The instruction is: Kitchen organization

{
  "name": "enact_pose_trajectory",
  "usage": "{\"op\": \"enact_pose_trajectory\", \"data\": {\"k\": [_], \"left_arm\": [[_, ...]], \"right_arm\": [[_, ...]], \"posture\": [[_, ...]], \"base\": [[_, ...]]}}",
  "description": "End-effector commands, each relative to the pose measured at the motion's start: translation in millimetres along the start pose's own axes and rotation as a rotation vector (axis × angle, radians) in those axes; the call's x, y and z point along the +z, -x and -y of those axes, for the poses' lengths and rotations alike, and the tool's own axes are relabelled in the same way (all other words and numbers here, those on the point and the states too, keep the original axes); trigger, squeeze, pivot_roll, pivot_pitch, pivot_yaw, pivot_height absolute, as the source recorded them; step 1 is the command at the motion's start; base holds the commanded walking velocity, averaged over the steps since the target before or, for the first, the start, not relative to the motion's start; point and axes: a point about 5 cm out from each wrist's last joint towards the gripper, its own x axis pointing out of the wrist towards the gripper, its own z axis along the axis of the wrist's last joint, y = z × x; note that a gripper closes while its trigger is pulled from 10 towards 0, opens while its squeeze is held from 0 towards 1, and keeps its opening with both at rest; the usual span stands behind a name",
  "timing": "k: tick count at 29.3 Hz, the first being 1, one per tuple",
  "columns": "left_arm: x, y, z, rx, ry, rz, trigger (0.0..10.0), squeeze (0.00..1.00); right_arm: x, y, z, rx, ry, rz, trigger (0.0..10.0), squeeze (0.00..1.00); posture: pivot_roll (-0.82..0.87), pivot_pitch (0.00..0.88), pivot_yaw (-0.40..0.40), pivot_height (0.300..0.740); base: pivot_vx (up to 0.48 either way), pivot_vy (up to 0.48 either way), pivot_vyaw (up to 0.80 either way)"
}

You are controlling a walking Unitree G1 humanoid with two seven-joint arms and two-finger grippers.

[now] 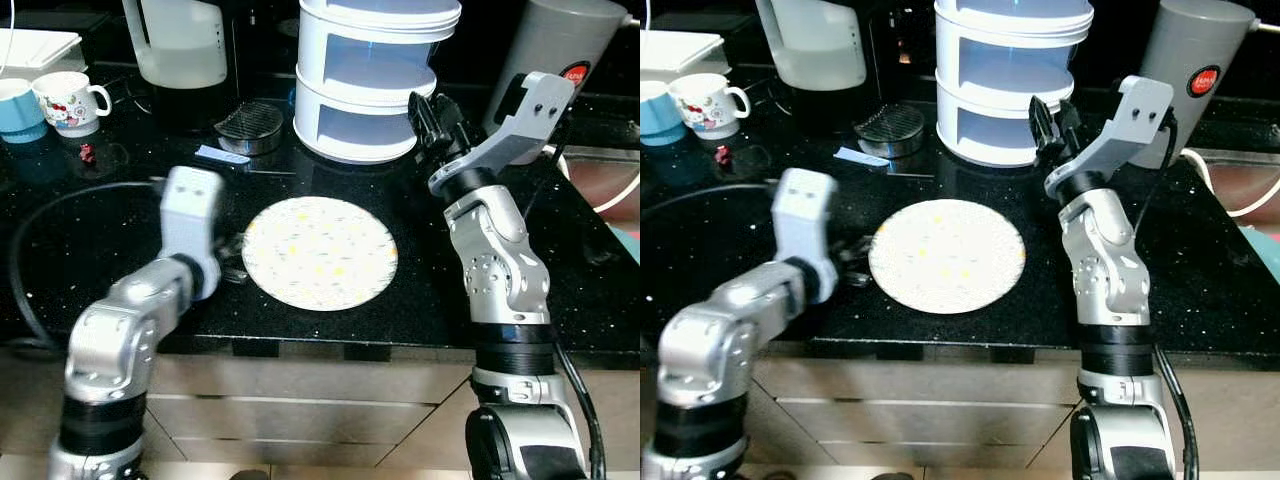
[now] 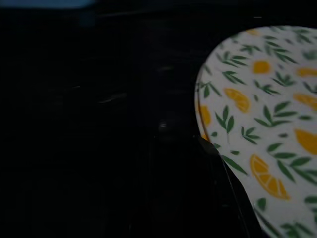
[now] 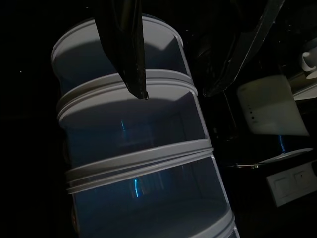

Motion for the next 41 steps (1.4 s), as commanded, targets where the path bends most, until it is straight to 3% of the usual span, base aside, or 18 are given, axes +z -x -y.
{"op": "enact_pose_trajectory", "data": {"k": [1,2,5,8,9,11,14,16,18,22,28,29,31,32,35,36,41], "left_arm": [[1.5,-12.1,16.9,-0.104,0.0,0.002,10.0,0.0],[16.5,-25.8,32.9,-0.188,-0.022,0.053,10.0,0.0],[26.5,-32.5,41.2,-0.227,-0.036,0.087,10.0,0.0],[55.6,-42.6,63.6,-0.39,-0.042,0.197,10.0,0.0],[55.6,-42.6,63.6,-0.39,-0.042,0.197,10.0,0.0],[75.6,-40.1,77.7,-0.547,0.014,0.264,10.0,0.0],[81.4,-37.3,77.9,-0.557,0.006,0.287,10.0,0.0],[83.2,-35.3,74.7,-0.536,-0.009,0.299,10.0,0.0],[88.3,-30.1,51.3,-0.394,0.006,0.344,10.0,0.0],[88.9,-17.5,21.7,-0.233,0.037,0.379,10.0,0.0],[81.1,0.3,-3.9,-0.081,0.024,0.384,10.0,0.0],[74.5,7.4,-17.0,0.022,-0.002,0.364,10.0,0.0],[67.1,14.3,-27.6,0.107,-0.037,0.343,10.0,0.0],[64.2,17.1,-30.4,0.131,-0.043,0.335,10.0,0.0],[60.3,21.8,-34.4,0.166,-0.034,0.33,10.0,0.0],[56.2,23.6,-35.4,0.184,-0.043,0.316,10.0,0.0],[51.8,19.4,-29.5,0.186,-0.087,0.295,10.0,0.0]], "right_arm": [[2.8,0.9,0.4,-0.003,0.0,0.007,10.0,0.0],[2.5,-0.1,-0.6,0.001,-0.003,0.006,10.0,0.0],[2.3,-0.5,-1.3,0.003,-0.004,0.006,10.0,0.0],[1.7,-1.5,-2.5,0.007,-0.006,0.005,10.0,0.0],[1.7,-1.5,-2.5,0.007,-0.006,0.005,10.0,0.0],[1.9,-1.8,-3.1,0.008,-0.005,0.005,10.0,0.0],[2.4,-1.5,-2.8,0.006,-0.003,0.006,10.0,0.0],[2.9,-1.0,-2.1,0.003,-0.002,0.007,10.0,0.0],[4.0,0.7,0.5,-0.008,0.003,0.01,10.0,0.0],[5.1,2.3,2.3,-0.015,0.005,0.012,10.0,0.0],[4.3,3.7,1.8,0.0,0.008,0.002,10.0,0.0],[1.3,4.6,-1.6,0.041,0.039,-0.035,10.0,0.0],[-1.9,7.1,-0.5,0.057,0.096,-0.093,10.0,0.0],[-2.1,8.6,3.1,0.046,0.144,-0.113,10.0,0.0],[2.9,12.2,12.8,0.032,0.172,-0.119,10.0,0.0],[13.7,16.6,27.3,-0.008,0.133,-0.105,10.0,0.0],[18.4,31.3,56.3,-0.078,0.088,-0.174,10.0,0.0]], "posture": [[0.15,0.006,-0.046,0.74],[0.15,0.006,-0.048,0.74],[0.15,0.006,-0.048,0.74],[0.14,0.006,-0.052,0.74],[0.14,0.006,-0.052,0.74],[0.14,0.005,-0.05,0.74],[0.14,0.005,-0.05,0.74],[0.13,0.007,-0.046,0.74],[0.13,0.011,-0.043,0.74],[0.14,0.015,-0.044,0.74],[0.15,0.017,-0.05,0.74],[0.16,0.017,-0.054,0.74],[0.16,0.02,-0.061,0.74],[0.16,0.021,-0.063,0.74],[0.17,0.023,-0.068,0.74],[0.16,0.026,-0.073,0.74],[0.15,0.029,-0.069,0.74]], "base": [[0.0,0.0,0.0],[0.0,0.0,0.0],[0.0,0.0,0.0],[0.0,0.0,0.0],[0.0,0.0,0.0],[0.0,0.0,0.0],[0.0,0.0,0.0],[0.0,0.0,0.0],[0.0,0.0,0.0],[0.0,0.0,0.0],[0.0,0.0,0.0],[0.0,0.0,0.0],[0.0,0.0,0.0],[0.0,0.0,0.0],[0.0,0.0,0.0],[0.0,0.0,0.0],[0.0,0.0,0.0]]}}
